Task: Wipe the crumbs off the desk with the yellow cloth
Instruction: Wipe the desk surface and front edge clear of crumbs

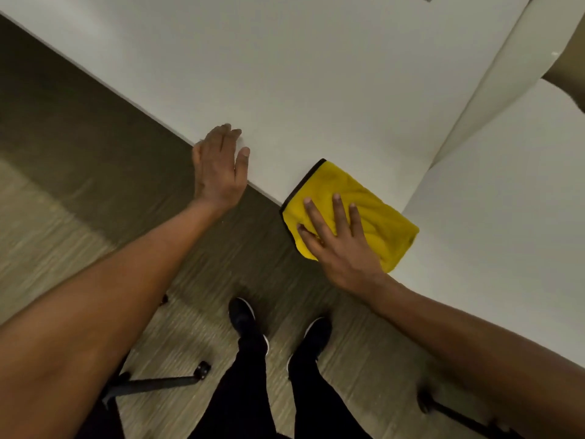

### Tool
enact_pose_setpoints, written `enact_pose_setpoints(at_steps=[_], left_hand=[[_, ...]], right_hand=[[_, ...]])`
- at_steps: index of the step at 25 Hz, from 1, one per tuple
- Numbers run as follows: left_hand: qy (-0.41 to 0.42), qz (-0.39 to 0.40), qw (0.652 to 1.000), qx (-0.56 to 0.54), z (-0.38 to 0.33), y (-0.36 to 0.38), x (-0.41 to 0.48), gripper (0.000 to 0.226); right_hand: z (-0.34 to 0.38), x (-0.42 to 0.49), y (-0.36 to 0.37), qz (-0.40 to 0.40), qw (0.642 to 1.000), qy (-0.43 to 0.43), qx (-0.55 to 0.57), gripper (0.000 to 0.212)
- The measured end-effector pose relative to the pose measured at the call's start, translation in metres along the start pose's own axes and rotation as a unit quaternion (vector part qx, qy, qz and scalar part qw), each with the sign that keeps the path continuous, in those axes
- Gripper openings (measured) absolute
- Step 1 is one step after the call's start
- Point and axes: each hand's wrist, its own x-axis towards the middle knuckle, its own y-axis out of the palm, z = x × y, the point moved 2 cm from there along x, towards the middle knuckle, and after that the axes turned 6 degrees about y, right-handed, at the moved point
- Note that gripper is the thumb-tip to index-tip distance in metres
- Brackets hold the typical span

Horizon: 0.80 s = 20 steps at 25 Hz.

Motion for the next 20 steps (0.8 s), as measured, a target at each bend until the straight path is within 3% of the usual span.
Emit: enact_pose_setpoints(at_steps=[5, 13, 20], left_hand=[[-0.023, 0.067, 0.997, 0.024, 0.028, -0.008, 0.021, 0.057], [0.019, 0.128, 0.99, 0.05, 0.04, -0.011, 0.012, 0.064], [-0.007, 0.134, 0.989, 0.054, 0.036, -0.004, 0.009, 0.063]], right_hand=[[0.025, 0.061, -0.017, 0.034, 0.999, -0.003, -0.01, 0.063], [-0.044, -0.063, -0.003, 0.025, 0.993, -0.106, -0.049, 0.052], [0.017, 0.037, -0.013, 0.003, 1.0, -0.022, -0.005, 0.047]])
